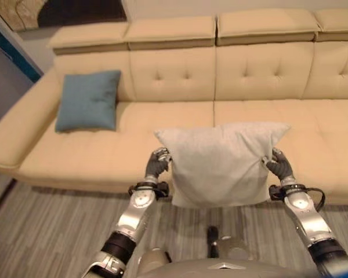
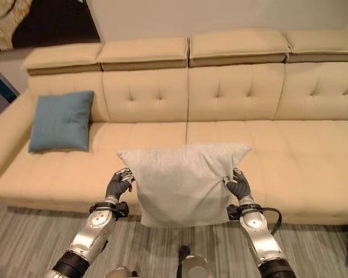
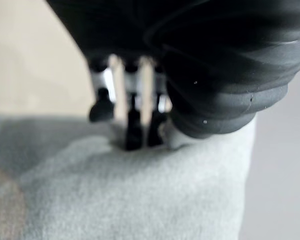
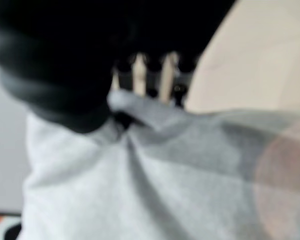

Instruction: Pick up all the scattered cushions and arrange them neatly on the sofa.

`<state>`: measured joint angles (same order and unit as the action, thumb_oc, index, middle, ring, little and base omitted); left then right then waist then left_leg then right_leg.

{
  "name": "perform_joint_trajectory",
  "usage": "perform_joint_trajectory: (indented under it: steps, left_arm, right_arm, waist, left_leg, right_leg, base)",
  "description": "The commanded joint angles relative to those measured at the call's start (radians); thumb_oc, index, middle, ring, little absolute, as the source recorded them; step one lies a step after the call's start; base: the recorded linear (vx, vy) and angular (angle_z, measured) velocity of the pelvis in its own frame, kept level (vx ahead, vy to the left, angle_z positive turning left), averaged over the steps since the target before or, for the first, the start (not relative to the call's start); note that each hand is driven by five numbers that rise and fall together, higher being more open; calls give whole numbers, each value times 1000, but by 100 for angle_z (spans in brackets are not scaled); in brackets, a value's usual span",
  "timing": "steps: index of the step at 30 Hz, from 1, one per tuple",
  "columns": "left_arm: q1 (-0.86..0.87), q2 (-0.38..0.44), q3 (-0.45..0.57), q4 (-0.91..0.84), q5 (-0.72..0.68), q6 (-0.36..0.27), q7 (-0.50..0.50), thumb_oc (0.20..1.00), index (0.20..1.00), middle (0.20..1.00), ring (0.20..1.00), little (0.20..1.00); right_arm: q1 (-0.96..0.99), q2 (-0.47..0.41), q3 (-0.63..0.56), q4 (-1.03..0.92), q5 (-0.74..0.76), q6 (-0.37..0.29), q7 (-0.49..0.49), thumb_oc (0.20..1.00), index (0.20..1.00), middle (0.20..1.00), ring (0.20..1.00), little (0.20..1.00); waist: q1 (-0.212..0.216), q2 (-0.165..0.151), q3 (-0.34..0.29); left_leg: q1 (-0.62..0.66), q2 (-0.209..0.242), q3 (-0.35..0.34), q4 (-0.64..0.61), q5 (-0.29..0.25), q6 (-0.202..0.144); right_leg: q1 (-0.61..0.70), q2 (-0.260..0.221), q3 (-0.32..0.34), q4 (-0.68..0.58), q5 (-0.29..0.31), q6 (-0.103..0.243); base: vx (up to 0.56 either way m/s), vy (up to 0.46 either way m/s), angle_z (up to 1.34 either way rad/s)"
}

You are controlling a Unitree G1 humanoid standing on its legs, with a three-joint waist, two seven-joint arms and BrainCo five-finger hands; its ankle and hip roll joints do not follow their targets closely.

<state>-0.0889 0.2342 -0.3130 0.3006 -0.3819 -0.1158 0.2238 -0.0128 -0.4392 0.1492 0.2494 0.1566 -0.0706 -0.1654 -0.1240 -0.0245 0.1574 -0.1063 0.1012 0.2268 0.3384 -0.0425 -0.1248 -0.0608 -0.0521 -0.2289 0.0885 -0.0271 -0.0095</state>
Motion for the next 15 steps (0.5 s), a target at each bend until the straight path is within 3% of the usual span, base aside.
perform_joint_trajectory:
  steps: [1, 2, 3, 4, 9, 11, 12, 13, 15]
  left_arm:
    - [-57, -5, -16, -88, -4, -77, -30, 200, 200, 200, 200, 200]
    - [-58, -6, -13, -89, -3, -77, -27, 200, 200, 200, 200, 200]
    - [-58, -6, -13, -89, -3, -77, -27, 200, 200, 200, 200, 200]
    - [-57, -4, -9, -93, -7, -78, -24, 200, 200, 200, 200, 200]
    - [-53, 10, -7, -105, -7, -77, -34, 200, 200, 200, 200, 200]
    - [-68, 23, -3, -117, -1, -75, -18, 200, 200, 200, 200, 200]
    - [-69, 23, -3, -117, -1, -75, -18, 200, 200, 200, 200, 200]
    - [-73, 35, -1, -124, -10, -78, -7, 200, 200, 200, 200, 200]
    - [-69, 42, 10, -128, -9, -77, 2, 200, 200, 200, 200, 200]
  right_arm:
    - [-78, 35, 45, -105, 17, -109, 17, 200, 200, 200, 200, 200]
    - [-82, 37, 49, -100, 12, -108, 15, 200, 200, 200, 200, 200]
    - [-82, 37, 49, -100, 12, -108, 15, 200, 200, 200, 200, 200]
    - [-84, 40, 49, -96, 15, -104, 14, 200, 200, 200, 200, 200]
    - [-89, 59, 50, -102, 20, -100, 29, 200, 200, 200, 200, 200]
    - [-142, 82, 85, -96, 4, -99, 27, 200, 200, 200, 200, 200]
    - [-143, 82, 85, -96, 4, -99, 27, 200, 200, 200, 200, 200]
    - [-173, 85, 107, -88, -3, -96, 28, 200, 200, 200, 200, 200]
    - [-177, 92, 115, -90, -3, -92, 32, 200, 200, 200, 200, 200]
  waist:
    - [19, -36, -21]
    - [30, -32, -18]
    - [30, -32, -17]
    - [38, -31, -16]
    - [36, -28, -39]
    - [49, -28, -33]
    - [52, -27, -36]
    - [57, -25, -20]
    - [53, -14, -10]
  left_leg:
    - [-2, -4, -5, -182, 89, 28]
    - [-14, 12, -23, -234, 134, 17]
    - [-13, 12, -22, -235, 135, 17]
    - [-34, 27, -27, -256, 174, 6]
    - [19, -1, 16, -272, 130, 34]
    - [59, -32, 81, -257, 67, 77]
    - [56, -30, 84, -258, 69, 77]
    - [84, -42, 110, -248, 41, 103]
    - [122, -41, 128, -256, 17, 114]
  right_leg:
    - [79, 1, 69, -49, 7, 100]
    - [100, 8, 80, -46, -9, 97]
    - [101, 8, 80, -46, -9, 98]
    - [130, 16, 95, -34, -36, 90]
    - [138, -8, 99, 18, -66, 111]
    - [75, -76, 85, 181, -26, 157]
    - [70, -73, 87, 180, -23, 156]
    - [1, -104, 92, 309, 56, 187]
    - [-59, -118, 59, 396, 63, 188]
  base:
    - [330, 60, -47]
    - [330, 60, -37]
    - [310, 50, -17]
    - [301, 74, -26]
    - [294, 144, -26]
    - [211, 191, -27]
    - [195, 173, -61]
    - [188, 160, -80]
    - [240, 186, -69]
